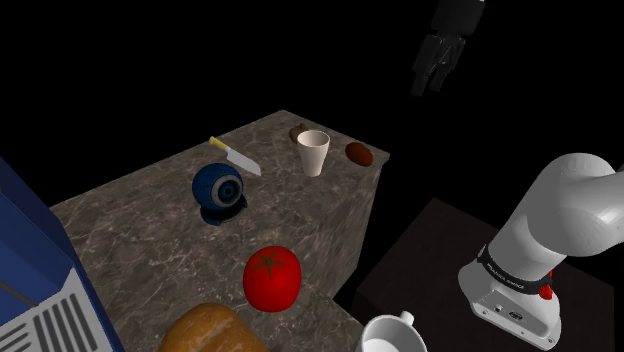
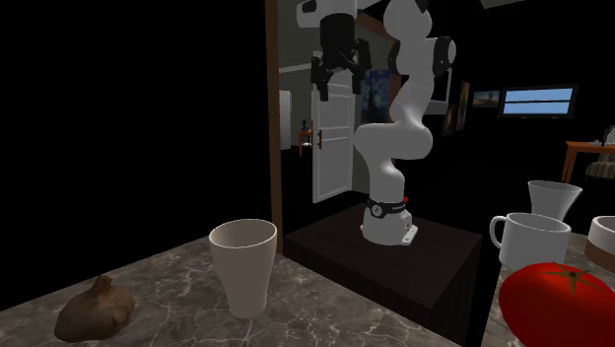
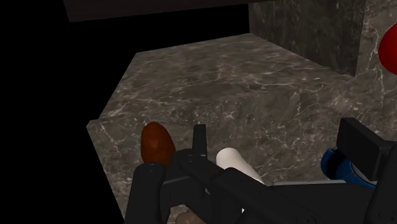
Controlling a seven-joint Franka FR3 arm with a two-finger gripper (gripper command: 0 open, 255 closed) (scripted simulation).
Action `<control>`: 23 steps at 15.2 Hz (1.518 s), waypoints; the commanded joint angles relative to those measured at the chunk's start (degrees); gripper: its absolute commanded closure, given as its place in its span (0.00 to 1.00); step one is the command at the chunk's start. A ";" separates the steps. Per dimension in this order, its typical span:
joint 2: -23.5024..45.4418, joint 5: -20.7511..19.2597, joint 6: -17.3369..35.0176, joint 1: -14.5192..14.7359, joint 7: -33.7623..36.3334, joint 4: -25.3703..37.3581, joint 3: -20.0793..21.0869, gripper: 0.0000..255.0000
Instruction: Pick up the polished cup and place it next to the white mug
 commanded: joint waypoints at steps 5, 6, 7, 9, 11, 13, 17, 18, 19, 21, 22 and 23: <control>6.09 0.28 7.64 -0.16 -0.26 -1.31 0.19 0.00; 7.77 0.36 9.50 -0.19 -0.32 -1.43 0.23 0.00; 9.50 0.44 11.33 -0.21 -0.38 -1.48 0.26 0.00; 13.12 0.62 14.90 -0.27 -0.52 -1.31 0.32 0.00; 16.92 0.82 18.32 -0.32 -0.65 -0.82 0.37 0.00; 20.86 1.02 21.57 -0.36 -0.79 0.00 0.40 0.00; 29.09 1.45 27.44 -0.38 -1.04 2.58 0.37 0.00; 31.20 1.57 28.77 -0.39 -1.11 3.43 0.36 0.00; 33.33 1.69 30.03 -0.39 -1.17 4.34 0.34 0.00; 37.61 1.93 32.36 -0.40 -1.30 6.41 0.29 0.00; 39.77 2.06 33.43 -0.41 -1.36 7.56 0.26 0.00; 41.93 2.18 34.43 -0.42 -1.41 8.78 0.23 0.00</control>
